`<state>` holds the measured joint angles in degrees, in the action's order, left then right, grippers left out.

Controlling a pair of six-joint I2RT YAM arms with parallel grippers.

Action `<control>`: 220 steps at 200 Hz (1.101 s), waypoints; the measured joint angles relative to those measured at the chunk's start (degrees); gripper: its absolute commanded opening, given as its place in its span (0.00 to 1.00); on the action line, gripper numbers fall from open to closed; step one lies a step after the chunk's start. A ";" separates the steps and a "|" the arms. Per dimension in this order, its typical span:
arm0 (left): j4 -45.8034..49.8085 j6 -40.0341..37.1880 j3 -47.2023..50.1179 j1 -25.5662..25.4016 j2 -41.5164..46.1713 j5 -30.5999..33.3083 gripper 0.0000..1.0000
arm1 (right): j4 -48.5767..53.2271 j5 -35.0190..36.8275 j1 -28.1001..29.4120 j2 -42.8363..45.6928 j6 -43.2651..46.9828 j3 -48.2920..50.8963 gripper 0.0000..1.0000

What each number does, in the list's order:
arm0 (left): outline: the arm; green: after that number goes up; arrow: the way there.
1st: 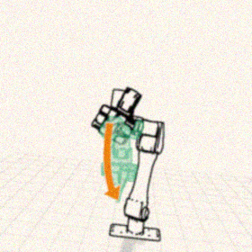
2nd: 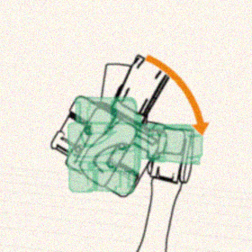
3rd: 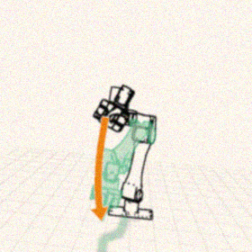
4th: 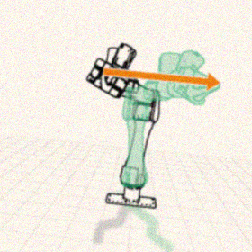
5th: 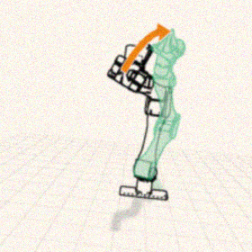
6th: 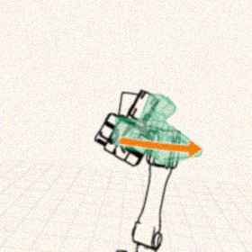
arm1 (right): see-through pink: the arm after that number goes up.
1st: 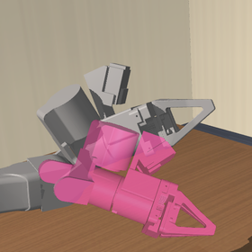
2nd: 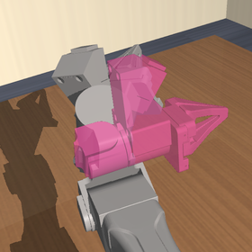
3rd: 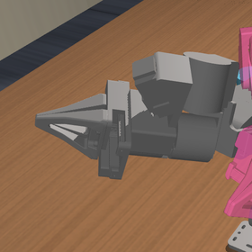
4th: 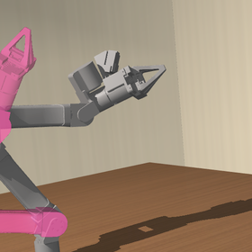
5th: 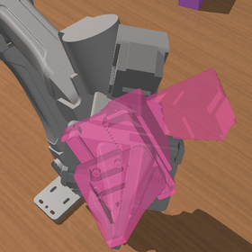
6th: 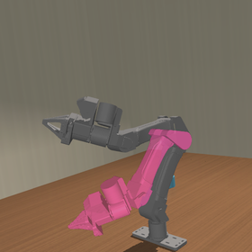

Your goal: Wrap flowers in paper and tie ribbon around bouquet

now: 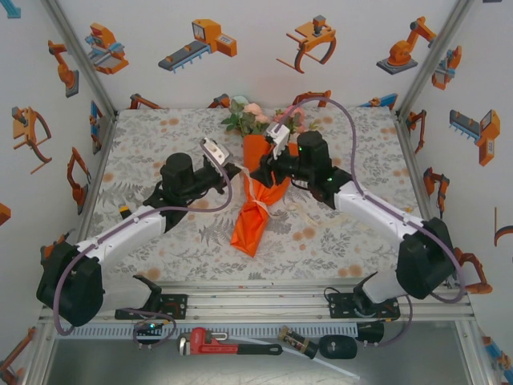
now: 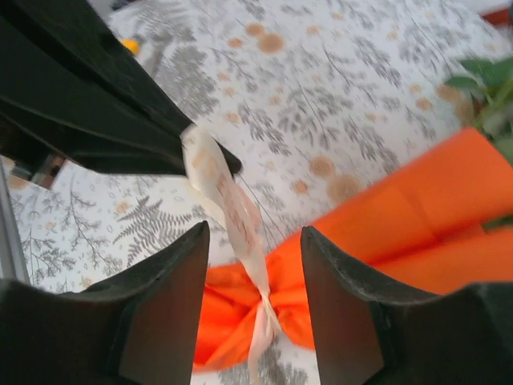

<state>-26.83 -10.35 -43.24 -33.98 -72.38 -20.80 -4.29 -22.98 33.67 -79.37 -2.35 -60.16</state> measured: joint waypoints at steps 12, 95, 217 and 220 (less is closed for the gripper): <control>-0.35 0.02 0.00 0.00 0.00 -0.04 0.00 | 3.52 2.60 -2.60 3.69 -3.21 1.22 0.48; -0.63 0.13 0.00 0.00 0.22 -0.28 0.00 | 28.20 18.60 -23.52 8.87 -17.33 12.07 0.43; -0.57 -2.34 0.02 0.50 0.85 -0.28 0.00 | 42.56 7.65 -19.04 0.22 36.33 7.63 0.55; -0.57 -2.40 0.02 0.55 0.85 -0.28 0.00 | 42.77 7.80 -18.86 -0.20 37.05 7.50 0.55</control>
<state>-27.40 -12.75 -43.22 -33.43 -71.53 -21.08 38.48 -15.18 14.81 -79.57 34.70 -52.66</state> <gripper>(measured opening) 0.008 0.541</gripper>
